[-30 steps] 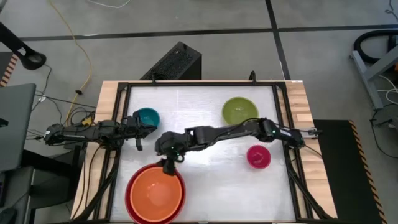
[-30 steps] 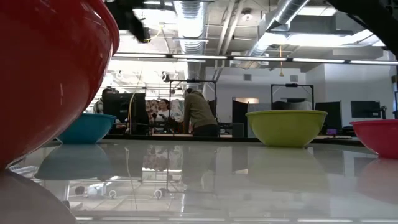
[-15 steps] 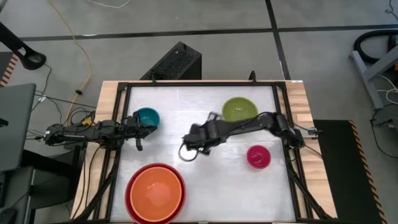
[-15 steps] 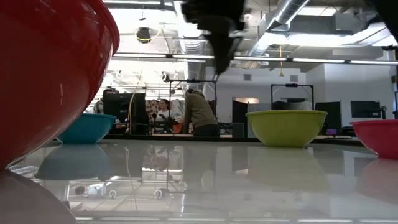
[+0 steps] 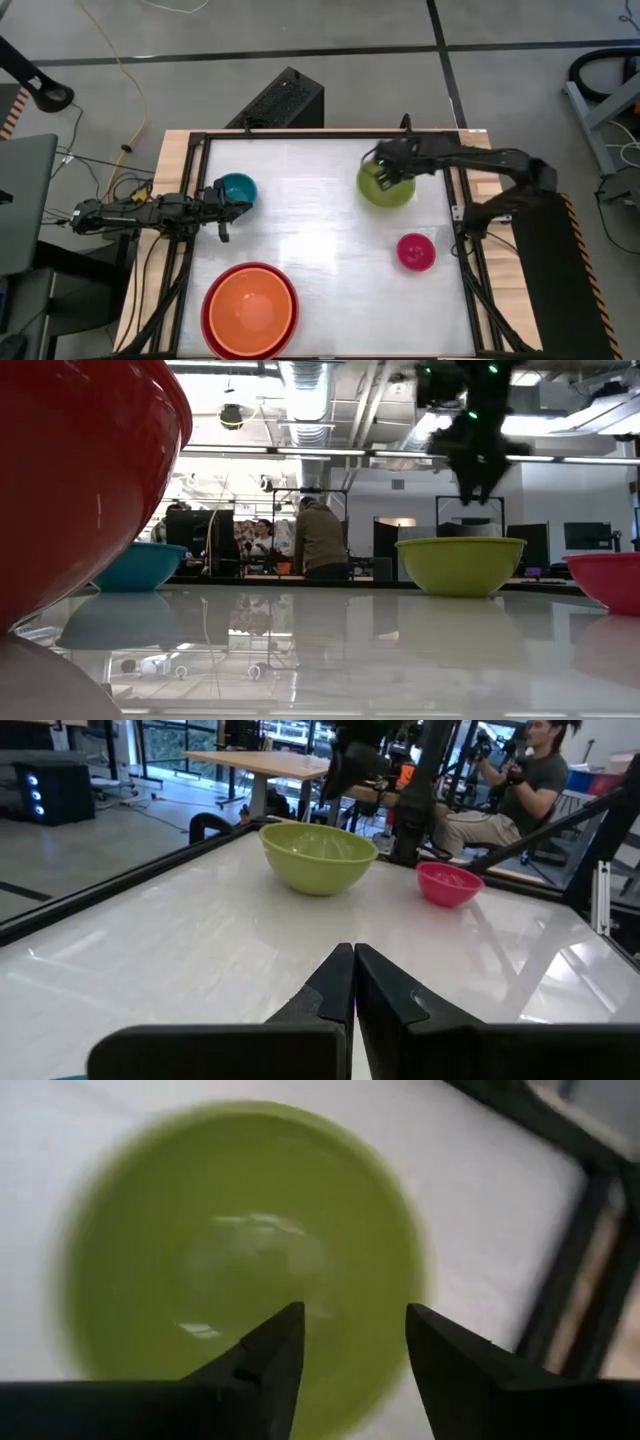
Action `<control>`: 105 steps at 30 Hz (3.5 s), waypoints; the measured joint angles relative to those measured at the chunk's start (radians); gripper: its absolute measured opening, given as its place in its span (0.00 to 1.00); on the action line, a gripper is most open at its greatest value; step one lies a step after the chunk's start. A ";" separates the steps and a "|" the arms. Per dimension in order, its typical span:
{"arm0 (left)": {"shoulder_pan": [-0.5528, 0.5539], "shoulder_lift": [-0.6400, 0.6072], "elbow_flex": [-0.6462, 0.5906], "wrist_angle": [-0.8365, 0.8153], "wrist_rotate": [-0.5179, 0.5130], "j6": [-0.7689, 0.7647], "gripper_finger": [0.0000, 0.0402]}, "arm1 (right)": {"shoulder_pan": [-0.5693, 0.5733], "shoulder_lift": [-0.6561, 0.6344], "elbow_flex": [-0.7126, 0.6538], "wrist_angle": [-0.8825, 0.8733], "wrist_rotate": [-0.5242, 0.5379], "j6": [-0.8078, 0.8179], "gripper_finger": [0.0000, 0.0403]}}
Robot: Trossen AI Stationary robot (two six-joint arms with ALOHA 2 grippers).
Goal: Nest bowls inside each other
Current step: Stack the green bowl on the orange bowl
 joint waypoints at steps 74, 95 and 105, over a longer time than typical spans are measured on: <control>0.000 0.000 0.000 0.000 0.000 0.048 0.00 | 0.540 0.280 0.299 0.876 -0.258 -0.175 0.06; 0.000 0.000 0.000 0.000 0.001 -0.003 0.00 | 0.607 1.023 1.159 0.611 -0.405 -0.277 0.06; 0.000 0.000 0.000 0.000 0.001 -0.003 0.00 | 0.602 1.061 1.184 0.577 -0.427 -0.247 0.06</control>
